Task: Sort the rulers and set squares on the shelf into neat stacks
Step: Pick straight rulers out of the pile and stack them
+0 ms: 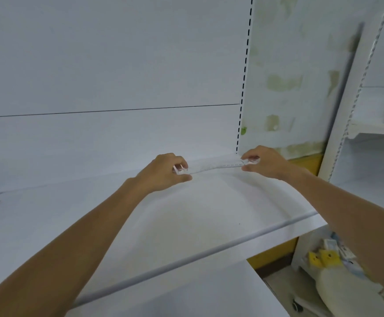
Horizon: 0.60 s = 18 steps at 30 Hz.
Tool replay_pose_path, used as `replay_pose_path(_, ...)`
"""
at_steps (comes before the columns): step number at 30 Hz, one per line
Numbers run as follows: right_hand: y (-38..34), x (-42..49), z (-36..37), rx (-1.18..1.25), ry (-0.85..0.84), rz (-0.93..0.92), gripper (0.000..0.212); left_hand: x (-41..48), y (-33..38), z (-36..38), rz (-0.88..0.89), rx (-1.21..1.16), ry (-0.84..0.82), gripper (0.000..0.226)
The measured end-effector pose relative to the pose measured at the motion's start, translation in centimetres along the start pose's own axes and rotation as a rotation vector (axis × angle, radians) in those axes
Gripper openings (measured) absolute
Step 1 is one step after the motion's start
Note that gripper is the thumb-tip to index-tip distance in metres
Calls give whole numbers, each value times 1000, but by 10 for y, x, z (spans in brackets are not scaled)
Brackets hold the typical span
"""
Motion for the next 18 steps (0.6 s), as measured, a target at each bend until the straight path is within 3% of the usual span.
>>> replay_pose_path(13, 42, 39, 16, 22, -290, -156, 34, 21, 17, 22, -195, -22, 101, 31)
replay_pose_path(18, 59, 37, 22, 68, -312, -148, 22, 20, 29, 39, -211, -27, 123, 30)
Point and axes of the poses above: each hand's wrist, its own x-axis towards the middle knuckle, its own z-axis out of the palm, y = z × x, the point moved 2 cm from there along x, towards the middle knuckle, and after that the axes turned 5 degrees about -z, right-handed, at the moved point
